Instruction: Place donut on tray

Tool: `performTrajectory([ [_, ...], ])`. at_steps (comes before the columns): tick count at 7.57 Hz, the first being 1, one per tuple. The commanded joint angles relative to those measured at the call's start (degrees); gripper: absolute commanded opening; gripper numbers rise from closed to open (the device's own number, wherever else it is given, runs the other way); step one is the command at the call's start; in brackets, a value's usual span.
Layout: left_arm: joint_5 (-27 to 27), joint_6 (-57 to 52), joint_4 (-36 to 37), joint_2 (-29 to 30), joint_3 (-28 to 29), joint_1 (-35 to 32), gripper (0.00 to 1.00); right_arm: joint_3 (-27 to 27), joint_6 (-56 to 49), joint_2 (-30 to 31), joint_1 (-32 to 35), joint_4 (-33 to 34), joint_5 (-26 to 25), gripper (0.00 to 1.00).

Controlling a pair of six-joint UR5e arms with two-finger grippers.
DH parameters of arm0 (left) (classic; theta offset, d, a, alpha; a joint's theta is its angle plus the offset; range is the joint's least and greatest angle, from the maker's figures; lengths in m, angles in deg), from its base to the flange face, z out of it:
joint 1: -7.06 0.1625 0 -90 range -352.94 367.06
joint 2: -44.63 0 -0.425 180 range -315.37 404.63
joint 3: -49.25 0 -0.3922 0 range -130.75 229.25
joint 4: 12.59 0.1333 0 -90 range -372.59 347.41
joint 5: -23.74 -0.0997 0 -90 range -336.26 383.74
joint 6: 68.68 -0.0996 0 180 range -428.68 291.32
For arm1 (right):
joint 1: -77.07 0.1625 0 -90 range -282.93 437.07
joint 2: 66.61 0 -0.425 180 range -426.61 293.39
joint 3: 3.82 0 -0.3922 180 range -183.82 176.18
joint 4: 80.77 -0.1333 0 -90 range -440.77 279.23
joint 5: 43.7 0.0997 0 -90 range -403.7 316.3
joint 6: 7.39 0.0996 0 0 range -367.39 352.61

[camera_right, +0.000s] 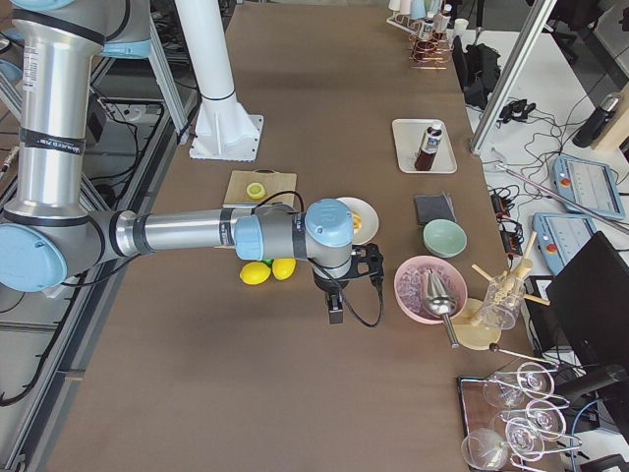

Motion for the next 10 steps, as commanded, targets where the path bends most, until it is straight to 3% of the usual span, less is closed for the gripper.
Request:
performTrajectory([
  [1, 0.0, 0.0, 0.2, 0.0, 0.6, 0.0, 0.97, 0.0, -0.2, 0.1, 0.1, -0.1, 0.9, 1.0],
  [6, 0.0, 0.5, 0.1, -0.1, 0.7, -0.1, 0.97, 0.5, 0.7, -0.3, -0.4, 0.0, 1.9, 1.0],
  [10, 0.1, 0.5, 0.1, -0.1, 0.6, -0.2, 0.97, 0.4, 7.5, -1.8, -6.2, -0.2, 3.1, 0.95],
])
